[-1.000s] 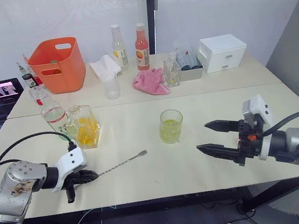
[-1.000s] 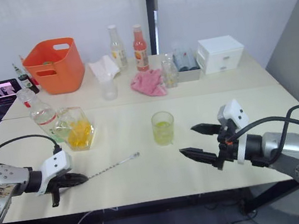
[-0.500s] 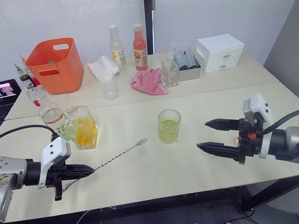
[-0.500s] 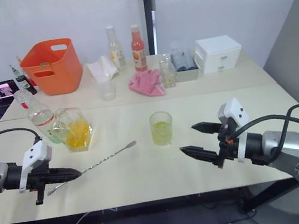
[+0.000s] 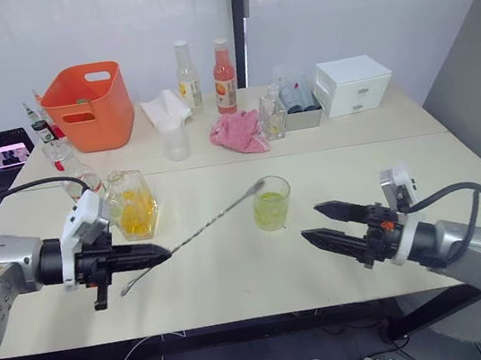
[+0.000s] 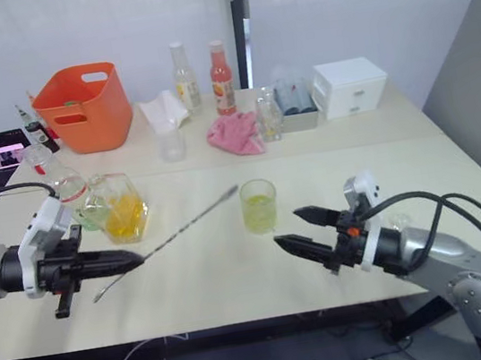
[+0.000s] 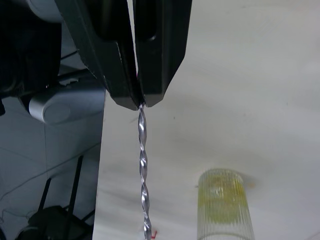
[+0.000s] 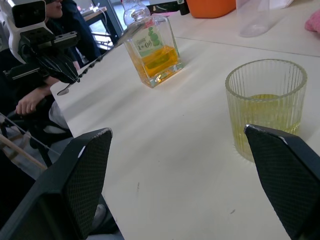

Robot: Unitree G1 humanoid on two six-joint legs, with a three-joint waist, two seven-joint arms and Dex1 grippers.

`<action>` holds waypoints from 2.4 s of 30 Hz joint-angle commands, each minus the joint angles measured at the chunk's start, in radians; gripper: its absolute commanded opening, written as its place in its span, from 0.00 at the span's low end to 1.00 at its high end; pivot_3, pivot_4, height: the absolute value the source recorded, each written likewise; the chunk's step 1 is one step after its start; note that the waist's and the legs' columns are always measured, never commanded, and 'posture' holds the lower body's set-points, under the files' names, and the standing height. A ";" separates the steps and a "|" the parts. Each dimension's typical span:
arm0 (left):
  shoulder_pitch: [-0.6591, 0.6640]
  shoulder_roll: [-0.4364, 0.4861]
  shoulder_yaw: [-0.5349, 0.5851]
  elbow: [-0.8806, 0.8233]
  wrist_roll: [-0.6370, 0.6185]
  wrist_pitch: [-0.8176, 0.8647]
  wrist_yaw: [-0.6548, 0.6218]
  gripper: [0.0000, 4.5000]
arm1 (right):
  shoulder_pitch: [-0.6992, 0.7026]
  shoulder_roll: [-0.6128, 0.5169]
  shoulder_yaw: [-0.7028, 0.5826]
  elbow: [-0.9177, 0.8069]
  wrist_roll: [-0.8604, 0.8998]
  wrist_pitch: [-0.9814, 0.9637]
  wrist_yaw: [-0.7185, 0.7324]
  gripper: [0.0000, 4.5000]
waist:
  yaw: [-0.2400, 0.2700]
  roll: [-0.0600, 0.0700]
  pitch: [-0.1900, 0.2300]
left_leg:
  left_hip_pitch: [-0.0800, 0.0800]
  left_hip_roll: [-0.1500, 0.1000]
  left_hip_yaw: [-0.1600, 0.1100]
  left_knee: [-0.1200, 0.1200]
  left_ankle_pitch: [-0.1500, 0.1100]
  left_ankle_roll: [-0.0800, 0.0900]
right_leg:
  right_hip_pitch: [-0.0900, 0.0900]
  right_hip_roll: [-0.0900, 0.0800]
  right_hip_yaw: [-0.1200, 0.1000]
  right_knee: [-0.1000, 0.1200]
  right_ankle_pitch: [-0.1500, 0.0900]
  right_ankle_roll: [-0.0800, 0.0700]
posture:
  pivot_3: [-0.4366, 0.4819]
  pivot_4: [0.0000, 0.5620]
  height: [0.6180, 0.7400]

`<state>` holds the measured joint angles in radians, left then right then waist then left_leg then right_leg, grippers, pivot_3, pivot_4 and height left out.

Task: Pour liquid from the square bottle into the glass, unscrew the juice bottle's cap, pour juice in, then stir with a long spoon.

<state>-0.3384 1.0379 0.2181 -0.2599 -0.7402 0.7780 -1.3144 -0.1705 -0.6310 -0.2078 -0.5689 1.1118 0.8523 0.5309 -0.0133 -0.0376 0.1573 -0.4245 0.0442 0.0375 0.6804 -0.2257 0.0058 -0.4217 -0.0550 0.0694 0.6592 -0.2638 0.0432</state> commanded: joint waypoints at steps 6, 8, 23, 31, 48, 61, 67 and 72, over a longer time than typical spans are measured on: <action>-0.123 -0.195 -0.006 -0.091 -0.126 0.089 0.251 0.01 | -0.148 0.244 0.049 -0.037 0.170 -0.045 -0.316 1.00 | -0.001 0.000 0.000 | 0.000 -0.001 -0.001 0.000 0.000 0.000 | 0.000 0.001 0.000 0.003 0.000 0.000 | 0.48 0.27 0.79; -0.137 -0.229 -0.017 -0.096 -0.127 0.086 0.288 0.01 | -0.162 0.286 0.061 -0.033 0.188 -0.053 -0.364 1.00 | -0.001 0.000 0.000 | 0.000 -0.001 -0.002 0.000 0.000 0.000 | -0.001 0.001 0.000 0.003 0.000 0.000 | 0.48 0.27 0.79; -0.167 -0.279 -0.079 -0.099 -0.128 0.074 0.327 0.01 | -0.214 0.375 0.116 -0.014 0.197 -0.108 -0.456 1.00 | -0.002 0.000 0.000 | 0.000 -0.002 -0.002 0.000 0.001 -0.001 | -0.001 0.000 0.000 0.003 0.000 0.000 | 0.48 0.27 0.79; -0.180 -0.280 -0.096 -0.091 -0.122 0.071 0.328 0.00 | -0.209 0.380 0.127 -0.007 0.190 -0.115 -0.445 0.43 | -0.003 0.000 0.000 | 0.000 -0.003 -0.002 0.000 0.001 -0.001 | -0.001 0.000 0.000 0.003 0.000 0.000 | 0.48 0.27 0.79; -0.187 -0.266 -0.117 -0.086 -0.104 0.084 0.353 0.00 | -0.197 0.379 0.121 -0.015 0.193 -0.146 -0.442 0.01 | -0.003 0.000 0.000 | 0.000 -0.003 -0.002 0.000 0.001 -0.001 | -0.001 0.000 0.000 0.003 0.000 0.000 | 0.48 0.27 0.79; -0.109 -0.281 -0.092 -0.061 -0.074 0.024 0.367 0.87 | -0.329 0.282 0.045 0.065 0.165 -0.152 -0.441 0.00 | -0.003 0.000 0.000 | 0.000 -0.002 -0.002 0.000 0.001 -0.001 | -0.001 0.000 0.000 0.003 0.000 0.000 | 0.48 0.27 0.79; -0.050 -0.348 -0.141 -0.021 0.092 -0.124 0.448 0.99 | -0.488 0.163 0.006 0.145 0.128 -0.118 -0.428 0.00 | 0.000 0.000 0.000 | 0.000 -0.003 -0.001 0.000 0.001 -0.001 | -0.001 0.000 0.000 0.003 0.000 -0.001 | 0.48 0.27 0.79; -0.055 -0.397 -0.168 -0.031 0.128 -0.135 0.491 0.99 | -0.548 0.072 0.023 0.203 0.081 -0.063 -0.386 0.00 | 0.001 0.000 0.000 | -0.001 -0.003 -0.001 0.000 0.001 -0.001 | -0.001 -0.002 0.000 0.001 0.000 -0.001 | 0.48 0.27 0.79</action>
<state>-0.3807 0.6458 0.0519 -0.2589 -0.6228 0.6573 -0.8336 -0.6921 -0.5370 -0.1705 -0.3633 1.2100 0.7781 0.1223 -0.0126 -0.0376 0.1572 -0.4259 0.0412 0.0364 0.6801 -0.2251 0.0051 -0.4228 -0.0573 0.0694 0.6604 -0.2640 0.0428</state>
